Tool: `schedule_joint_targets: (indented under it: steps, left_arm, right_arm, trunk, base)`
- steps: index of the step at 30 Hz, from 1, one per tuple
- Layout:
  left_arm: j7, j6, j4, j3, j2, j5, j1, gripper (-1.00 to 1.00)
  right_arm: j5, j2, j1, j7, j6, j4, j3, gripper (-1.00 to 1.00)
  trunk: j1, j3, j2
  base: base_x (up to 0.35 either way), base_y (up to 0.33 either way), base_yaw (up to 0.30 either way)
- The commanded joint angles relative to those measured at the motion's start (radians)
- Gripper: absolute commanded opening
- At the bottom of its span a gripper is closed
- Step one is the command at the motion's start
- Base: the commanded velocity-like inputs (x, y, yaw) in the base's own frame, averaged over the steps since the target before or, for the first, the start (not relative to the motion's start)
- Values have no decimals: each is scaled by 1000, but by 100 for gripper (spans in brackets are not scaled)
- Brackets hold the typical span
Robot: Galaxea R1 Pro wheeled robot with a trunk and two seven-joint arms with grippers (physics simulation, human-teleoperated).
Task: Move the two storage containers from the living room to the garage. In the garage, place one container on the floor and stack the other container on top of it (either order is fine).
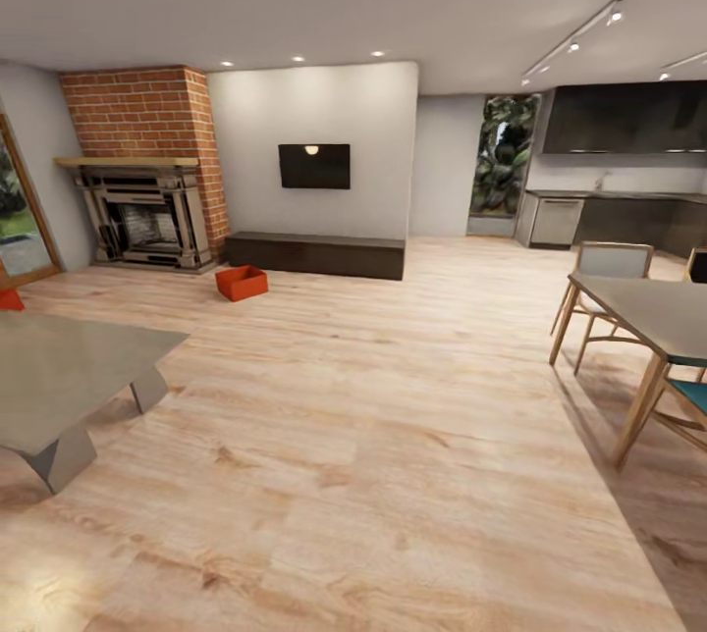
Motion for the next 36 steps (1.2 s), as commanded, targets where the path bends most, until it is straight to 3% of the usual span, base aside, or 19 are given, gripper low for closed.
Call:
schedule_joint_targets:
  steps: [1,14,36]
  left_arm:
    - [1,-3,0,2,0,4,0,100]
    - [1,-2,0,2,0,4,0,100]
    - [1,0,0,1,0,4,0,100]
  right_arm:
    - [4,0,-1,0,-6,3,1,100]
    - [6,1,-1,0,-6,3,2,100]
    - [11,-7,-1,1,-4,3,8,100]
  trunk:
    - [1,-1,0]
    - [1,-1,0]
    - [1,-1,0]
  base:
    - [325,0,268]
    - [325,0,237]
    - [325,0,8]
